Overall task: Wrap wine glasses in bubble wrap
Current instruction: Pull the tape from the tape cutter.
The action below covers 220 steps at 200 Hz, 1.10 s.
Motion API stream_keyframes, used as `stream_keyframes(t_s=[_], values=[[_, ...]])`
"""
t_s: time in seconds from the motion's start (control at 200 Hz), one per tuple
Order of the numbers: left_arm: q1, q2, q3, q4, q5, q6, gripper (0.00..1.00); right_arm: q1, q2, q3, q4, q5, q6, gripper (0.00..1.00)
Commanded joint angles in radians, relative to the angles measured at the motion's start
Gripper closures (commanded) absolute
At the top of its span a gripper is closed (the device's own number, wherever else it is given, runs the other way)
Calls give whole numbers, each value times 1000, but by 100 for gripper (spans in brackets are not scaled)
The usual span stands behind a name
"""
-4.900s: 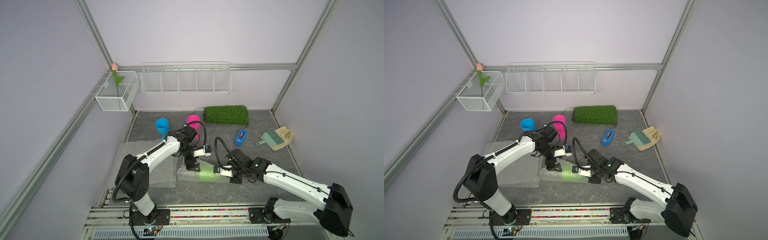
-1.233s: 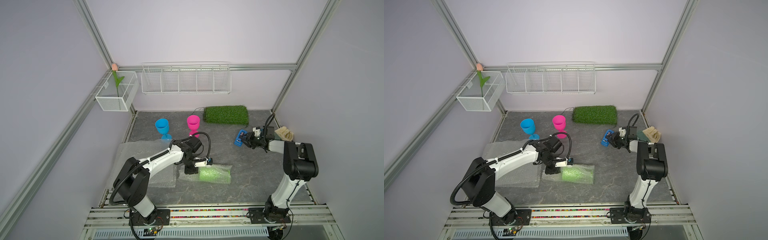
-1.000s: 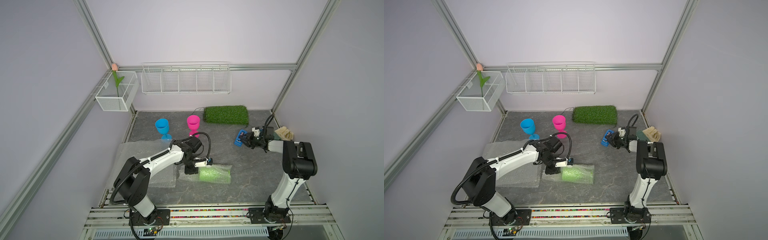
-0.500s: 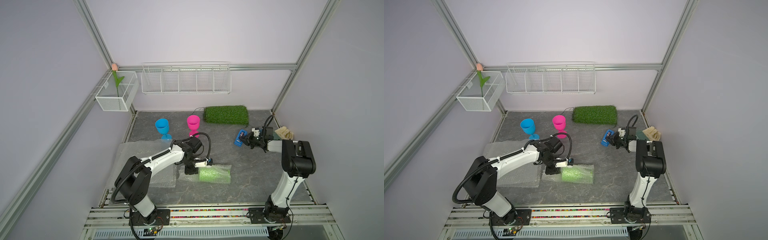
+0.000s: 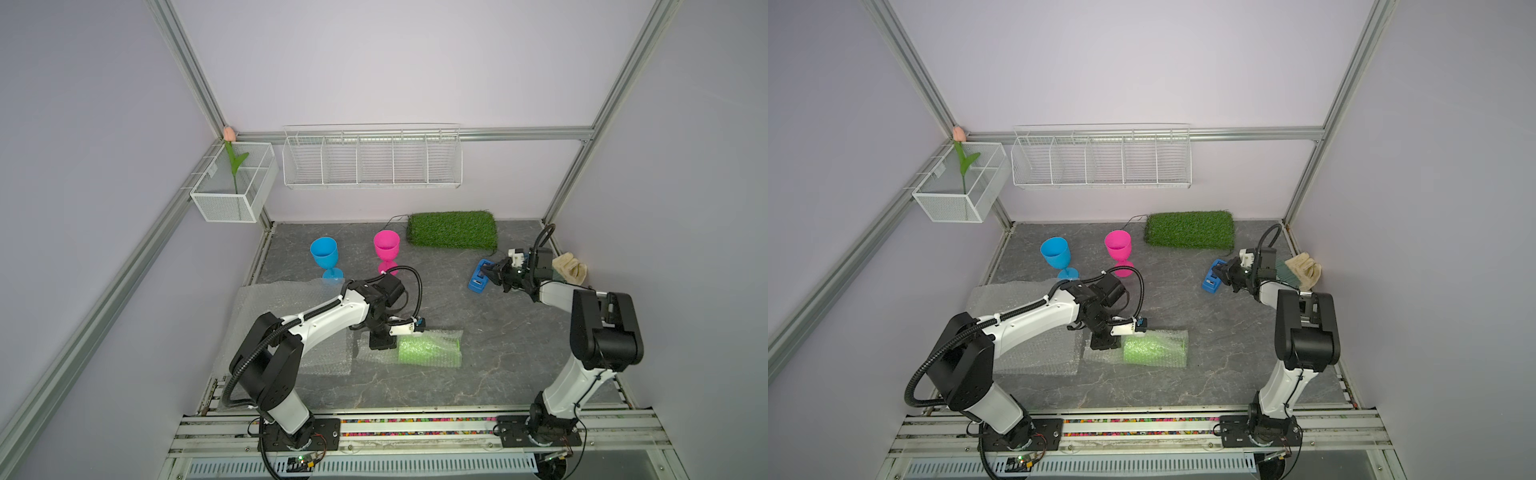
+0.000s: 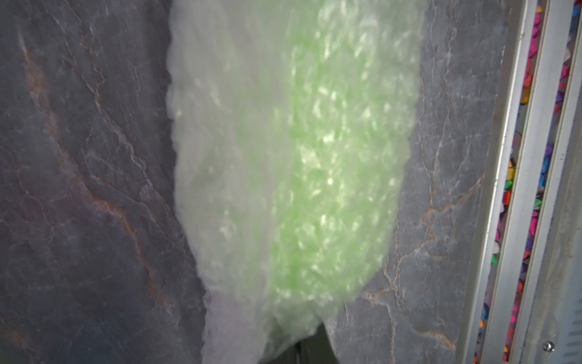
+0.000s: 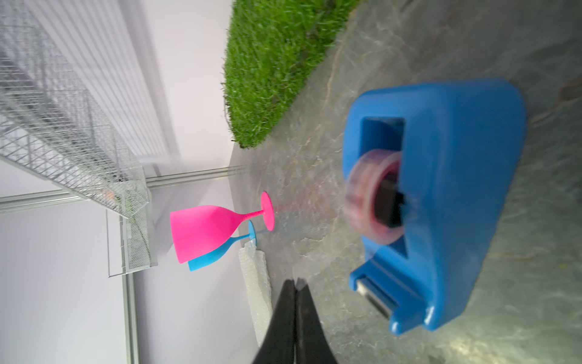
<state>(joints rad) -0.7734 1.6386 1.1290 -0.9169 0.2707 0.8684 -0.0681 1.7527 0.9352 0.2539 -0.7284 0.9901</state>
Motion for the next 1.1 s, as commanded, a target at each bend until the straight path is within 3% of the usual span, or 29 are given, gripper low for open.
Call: stream_keyframes(t_s=[0.0,0.49,0.69,0.945,1.095], values=[[-6,13,14,-36,-7,1,100,39,-83,-46,11,-7,40,93],[-15,-1,11,-37,-10,1,100,205,-435,-282,-123,134,112,93],[-20,4,11,-38,-12,1,100,267,-429,-385,-48,177,151,93],[-23,15,14,-39,-13,-1,100,325,-301,-479,91,201,148,93],[-23,13,14,-38,-13,0,100,355,-266,-524,133,211,164,79]])
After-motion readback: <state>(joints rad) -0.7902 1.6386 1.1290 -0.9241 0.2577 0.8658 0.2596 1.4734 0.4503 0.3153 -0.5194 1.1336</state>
